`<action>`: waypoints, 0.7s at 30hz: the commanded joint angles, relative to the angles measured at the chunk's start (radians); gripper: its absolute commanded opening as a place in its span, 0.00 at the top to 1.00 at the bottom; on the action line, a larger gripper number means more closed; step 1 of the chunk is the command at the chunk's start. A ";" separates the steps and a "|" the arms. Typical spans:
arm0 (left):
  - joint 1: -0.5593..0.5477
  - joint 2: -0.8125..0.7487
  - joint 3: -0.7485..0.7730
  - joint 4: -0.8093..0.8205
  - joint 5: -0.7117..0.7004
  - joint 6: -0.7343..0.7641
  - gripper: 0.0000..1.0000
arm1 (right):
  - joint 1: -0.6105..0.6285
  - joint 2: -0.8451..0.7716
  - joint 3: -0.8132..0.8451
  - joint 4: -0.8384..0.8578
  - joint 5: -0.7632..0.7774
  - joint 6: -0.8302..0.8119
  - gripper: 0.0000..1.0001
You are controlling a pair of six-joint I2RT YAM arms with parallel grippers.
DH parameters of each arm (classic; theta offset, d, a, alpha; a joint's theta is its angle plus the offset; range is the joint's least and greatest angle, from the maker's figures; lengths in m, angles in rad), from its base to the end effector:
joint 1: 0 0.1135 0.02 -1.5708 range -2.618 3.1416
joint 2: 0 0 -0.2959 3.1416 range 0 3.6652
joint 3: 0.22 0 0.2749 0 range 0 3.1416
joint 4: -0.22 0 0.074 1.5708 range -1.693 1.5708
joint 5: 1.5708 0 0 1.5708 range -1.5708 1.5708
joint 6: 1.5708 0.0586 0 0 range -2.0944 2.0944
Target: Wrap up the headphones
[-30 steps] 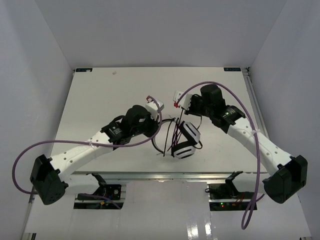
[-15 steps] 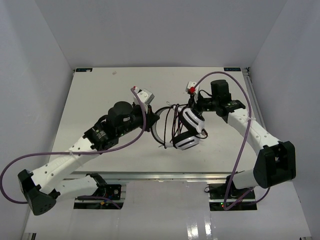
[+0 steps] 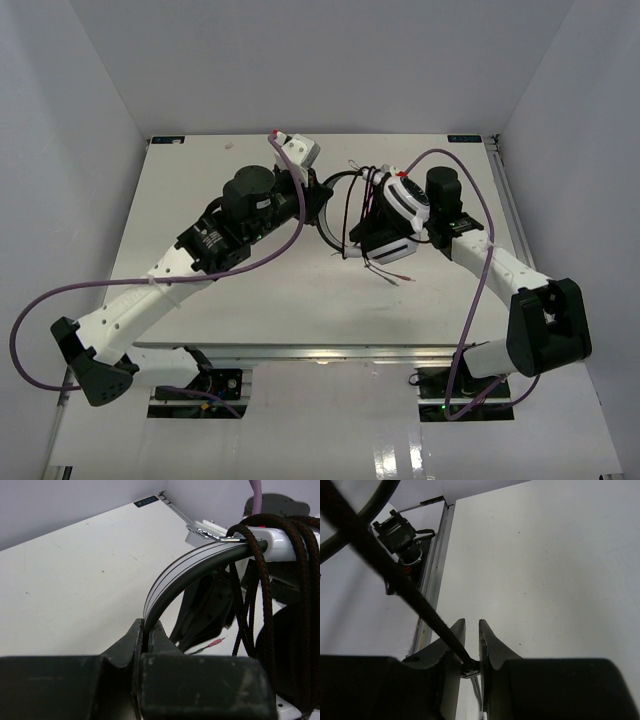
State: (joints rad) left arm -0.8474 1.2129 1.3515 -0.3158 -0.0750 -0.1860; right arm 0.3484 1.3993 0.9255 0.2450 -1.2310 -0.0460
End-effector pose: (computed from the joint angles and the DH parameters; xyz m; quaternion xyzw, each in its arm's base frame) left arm 0.2046 -0.2251 0.4638 0.2261 0.7326 -0.2918 0.5718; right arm 0.2882 0.1635 0.3148 -0.4773 0.5567 0.5235 0.4338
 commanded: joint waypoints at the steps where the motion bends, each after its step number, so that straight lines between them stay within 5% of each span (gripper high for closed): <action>1: -0.007 -0.024 0.139 0.232 -0.029 -0.058 1.00 | 0.015 -0.032 -0.096 0.155 -0.063 0.141 0.74; 10: -0.005 0.007 0.173 0.231 -0.096 -0.068 1.00 | 0.023 -0.093 -0.156 0.181 -0.059 0.146 0.74; 16: -0.004 -0.019 0.146 0.248 -0.206 -0.058 1.00 | 0.023 -0.117 -0.178 0.167 -0.029 0.131 0.92; 21: -0.004 -0.035 0.117 0.275 -0.286 -0.076 1.00 | 0.023 -0.152 -0.186 0.122 -0.002 0.093 0.92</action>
State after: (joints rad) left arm -0.8682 1.2765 1.4218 -0.3217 -0.1764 -0.1760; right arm 0.3620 1.2868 0.7726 0.4331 -1.2291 0.1013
